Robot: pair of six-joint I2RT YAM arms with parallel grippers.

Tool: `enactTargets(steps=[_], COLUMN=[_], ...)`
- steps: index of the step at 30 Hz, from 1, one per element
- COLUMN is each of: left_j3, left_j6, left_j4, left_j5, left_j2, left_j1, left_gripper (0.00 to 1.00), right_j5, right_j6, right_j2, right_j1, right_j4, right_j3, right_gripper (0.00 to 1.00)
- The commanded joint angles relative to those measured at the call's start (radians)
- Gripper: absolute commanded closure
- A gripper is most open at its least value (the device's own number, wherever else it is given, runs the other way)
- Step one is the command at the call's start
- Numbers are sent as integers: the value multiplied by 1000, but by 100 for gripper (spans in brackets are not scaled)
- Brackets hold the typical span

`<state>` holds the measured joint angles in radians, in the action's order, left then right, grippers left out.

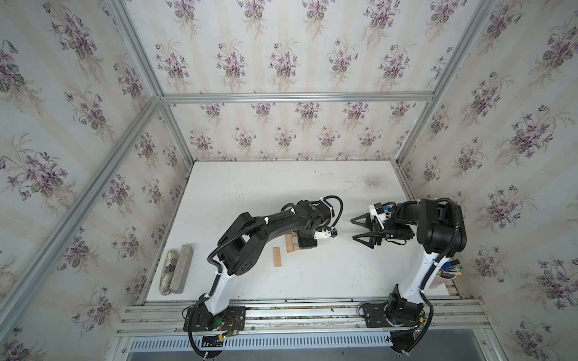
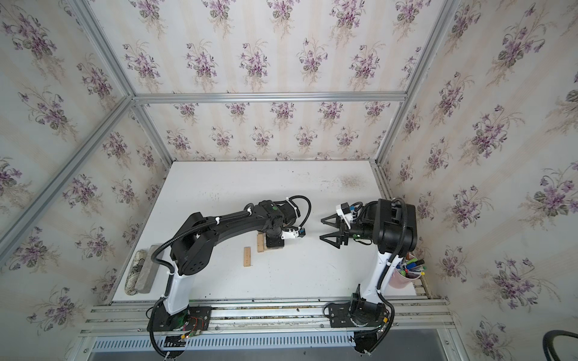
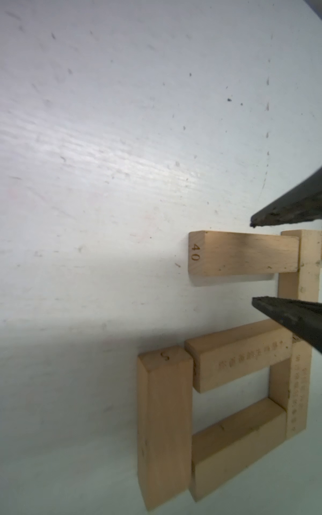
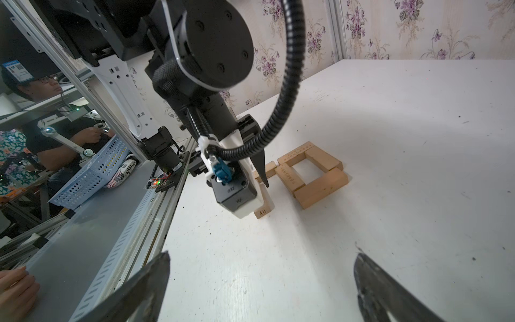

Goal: Assemble the number 8 with building blocks
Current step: Assemble the building block at the center of the board.

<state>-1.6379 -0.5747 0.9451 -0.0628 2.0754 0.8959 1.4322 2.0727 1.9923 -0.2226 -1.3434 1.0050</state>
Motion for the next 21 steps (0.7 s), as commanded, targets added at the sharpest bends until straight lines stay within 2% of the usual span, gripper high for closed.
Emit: enactTargets(steps=[1, 5, 8, 11, 16, 21], left_j3=[-8, 7, 69, 114, 72, 115], left_j6=[32, 105, 253, 516, 1016, 1370], left_j4=[28, 57, 67, 107, 229, 242], left_j5=[-2, -51, -161, -240, -234, -260], left_j2=[-37, -96, -159, -185, -128, -150], left_j1=[-2, -2, -3, -3, 0, 42], left_gripper=[52, 50, 46, 43, 44, 43], right_j5=[34, 34, 34, 33, 34, 34], right_j6=[402, 402, 402, 402, 402, 402], right_j2=[0, 0, 0, -1, 0, -1], right_j1=[0, 1, 1, 1, 1, -1], right_j4=[-28, -28, -28, -28, -27, -28], right_j3=[4, 4, 4, 4, 3, 4], right_gripper=[0, 0, 0, 0, 0, 0])
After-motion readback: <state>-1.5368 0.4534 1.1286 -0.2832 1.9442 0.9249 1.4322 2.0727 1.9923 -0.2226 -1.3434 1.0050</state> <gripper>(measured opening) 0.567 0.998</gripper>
